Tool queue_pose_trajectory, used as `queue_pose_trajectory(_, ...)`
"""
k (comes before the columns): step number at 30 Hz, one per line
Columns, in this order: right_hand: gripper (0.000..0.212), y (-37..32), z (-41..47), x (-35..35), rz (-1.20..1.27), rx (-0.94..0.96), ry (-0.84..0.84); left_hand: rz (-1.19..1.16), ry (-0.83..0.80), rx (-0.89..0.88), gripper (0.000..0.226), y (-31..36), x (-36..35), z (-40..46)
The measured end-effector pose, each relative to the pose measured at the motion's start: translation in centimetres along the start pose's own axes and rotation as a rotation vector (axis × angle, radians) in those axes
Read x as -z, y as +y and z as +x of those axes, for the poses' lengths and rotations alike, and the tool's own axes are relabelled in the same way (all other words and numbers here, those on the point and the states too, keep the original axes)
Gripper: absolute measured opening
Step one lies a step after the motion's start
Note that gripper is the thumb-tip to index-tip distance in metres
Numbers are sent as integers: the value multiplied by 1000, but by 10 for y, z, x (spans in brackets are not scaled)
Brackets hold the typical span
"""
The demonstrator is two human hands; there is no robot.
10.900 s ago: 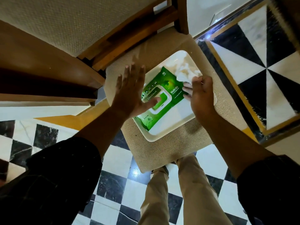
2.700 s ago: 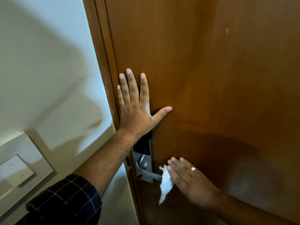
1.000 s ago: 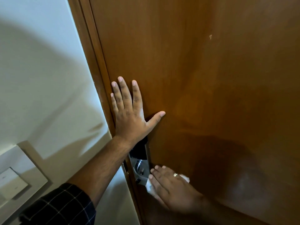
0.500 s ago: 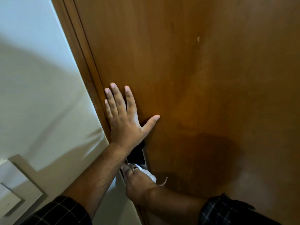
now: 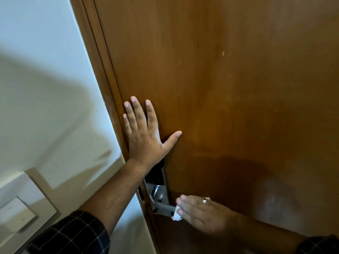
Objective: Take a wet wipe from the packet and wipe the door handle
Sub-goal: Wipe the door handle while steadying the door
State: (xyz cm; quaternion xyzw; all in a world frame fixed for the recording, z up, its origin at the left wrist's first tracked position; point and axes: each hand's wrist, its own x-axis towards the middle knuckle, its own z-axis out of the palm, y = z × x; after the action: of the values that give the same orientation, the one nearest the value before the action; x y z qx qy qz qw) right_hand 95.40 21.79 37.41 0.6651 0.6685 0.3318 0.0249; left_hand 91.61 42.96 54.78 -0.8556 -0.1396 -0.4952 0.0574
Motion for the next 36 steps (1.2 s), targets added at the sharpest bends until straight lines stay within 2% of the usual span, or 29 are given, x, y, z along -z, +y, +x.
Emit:
queue_pose_trajectory(4,44,-33,-19,-8,25,-220,-51,5,-16,1,110,0,1,-1)
queue_pose_trajectory(6,49,-58,-23,-9,150,-479,-241,8,-30,3,110,1,3,-1)
queue_pose_trajectory(8,52,-70,-36,-14,161,-770,-239,7,-45,9,109,2,4,-1)
queue_pose_trajectory(9,51,-75,-26,-10,380,-945,-116,4,-49,11,109,2,3,-2)
queue_pose_trajectory(10,60,-80,-17,-6,623,-1057,31,3,-49,14,109,1,2,-2)
queue_pose_trajectory(12,78,-77,3,8,970,-1137,-17,5,-42,13,108,0,1,-2)
queue_pose_trajectory(15,81,-87,43,36,1224,-1336,124,-2,-54,7,108,-1,1,-2)
queue_pose_trajectory(18,85,-101,59,46,1208,-1271,87,-21,-64,8,107,0,3,-2)
queue_pose_trajectory(21,58,-99,37,54,1202,-1177,-99,-47,-85,4,108,-2,7,-3)
queue_pose_trajectory(23,49,-94,29,62,1033,-1153,-162,-57,-119,-9,109,-4,13,-4)
queue_pose_trajectory(25,65,-90,25,68,866,-1058,-1,-75,-161,-27,111,-8,19,-4)
queue_pose_trajectory(26,73,-90,23,66,784,-951,52,-92,-182,-41,111,-10,23,-7)
queue_pose_trajectory(28,74,-84,30,57,695,-823,-56,-117,-230,-56,110,-12,31,-10)
queue_pose_trajectory(31,69,-87,51,53,452,-758,-266,-187,-305,-44,103,-12,47,-18)
queue_pose_trajectory(33,66,-96,53,53,518,-744,-280,-278,-319,-38,94,-12,57,-28)
queue_pose_trajectory(36,66,-115,40,69,887,-832,-213,-511,-307,37,75,-5,72,-66)
